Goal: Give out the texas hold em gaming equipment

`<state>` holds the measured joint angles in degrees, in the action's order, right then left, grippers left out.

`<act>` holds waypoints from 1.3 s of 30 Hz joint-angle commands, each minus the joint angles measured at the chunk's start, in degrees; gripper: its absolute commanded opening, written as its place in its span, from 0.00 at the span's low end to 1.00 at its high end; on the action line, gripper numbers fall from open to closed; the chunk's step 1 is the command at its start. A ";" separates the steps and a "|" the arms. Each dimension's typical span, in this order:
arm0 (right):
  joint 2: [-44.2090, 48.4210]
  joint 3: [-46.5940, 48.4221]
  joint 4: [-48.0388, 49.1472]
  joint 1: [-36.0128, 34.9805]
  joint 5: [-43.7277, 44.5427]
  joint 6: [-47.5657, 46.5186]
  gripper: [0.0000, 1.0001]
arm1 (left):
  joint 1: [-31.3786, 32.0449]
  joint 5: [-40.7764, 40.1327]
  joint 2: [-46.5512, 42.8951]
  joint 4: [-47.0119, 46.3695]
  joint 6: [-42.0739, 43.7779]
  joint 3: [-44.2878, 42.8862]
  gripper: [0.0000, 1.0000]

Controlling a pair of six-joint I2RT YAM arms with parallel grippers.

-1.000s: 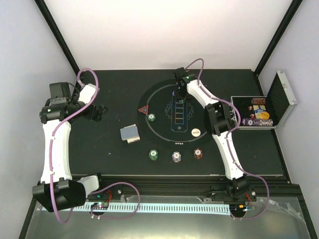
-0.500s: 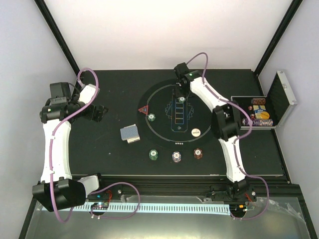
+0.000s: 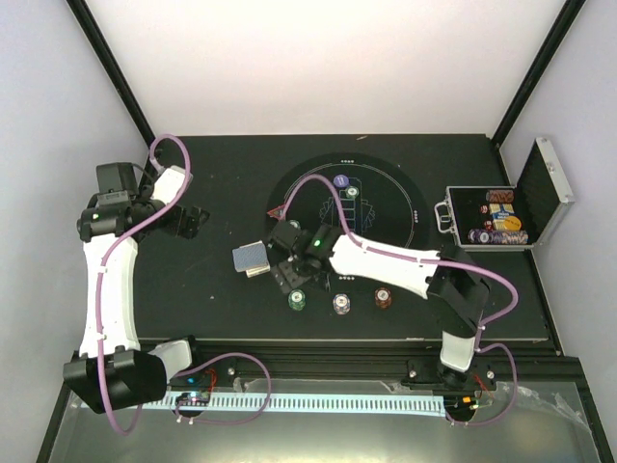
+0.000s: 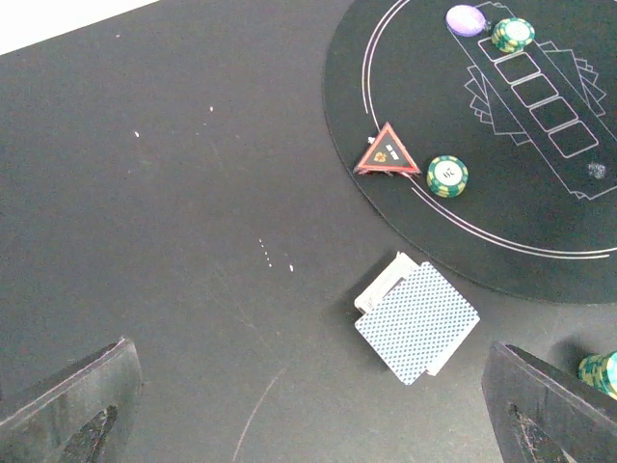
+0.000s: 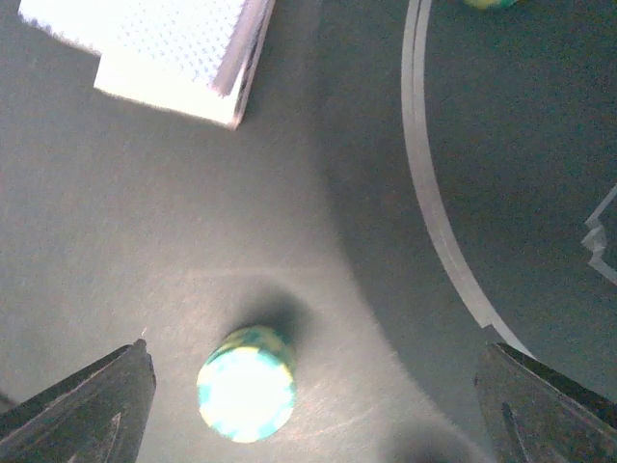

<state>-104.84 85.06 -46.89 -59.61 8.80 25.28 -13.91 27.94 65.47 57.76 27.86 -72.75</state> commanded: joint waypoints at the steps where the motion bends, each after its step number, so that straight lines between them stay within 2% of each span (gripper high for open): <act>1: 0.28 -2.04 2.42 -4.60 -1.24 4.40 0.93 | -0.60 0.06 -1.25 0.36 0.14 0.99 0.99; 7: -3.77 -3.42 3.58 -8.54 -2.33 5.96 0.87 | -0.68 -0.83 -2.20 -0.67 0.71 3.58 0.99; 12: -5.08 -4.38 3.92 -8.65 -1.23 6.20 0.81 | -0.73 -0.83 -2.51 -0.76 0.79 3.85 0.99; 28: -5.60 -8.11 5.53 -7.88 0.87 6.90 0.70 | -0.77 -0.83 -2.67 -0.63 1.06 3.58 0.99; 39: -5.44 -7.93 6.02 -7.91 0.38 7.07 0.48 | -0.85 -0.99 -3.06 -0.45 1.23 3.58 0.99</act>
<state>-110.41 77.12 -41.82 -67.75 8.51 31.99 -14.24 27.31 63.72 57.36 28.42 -68.58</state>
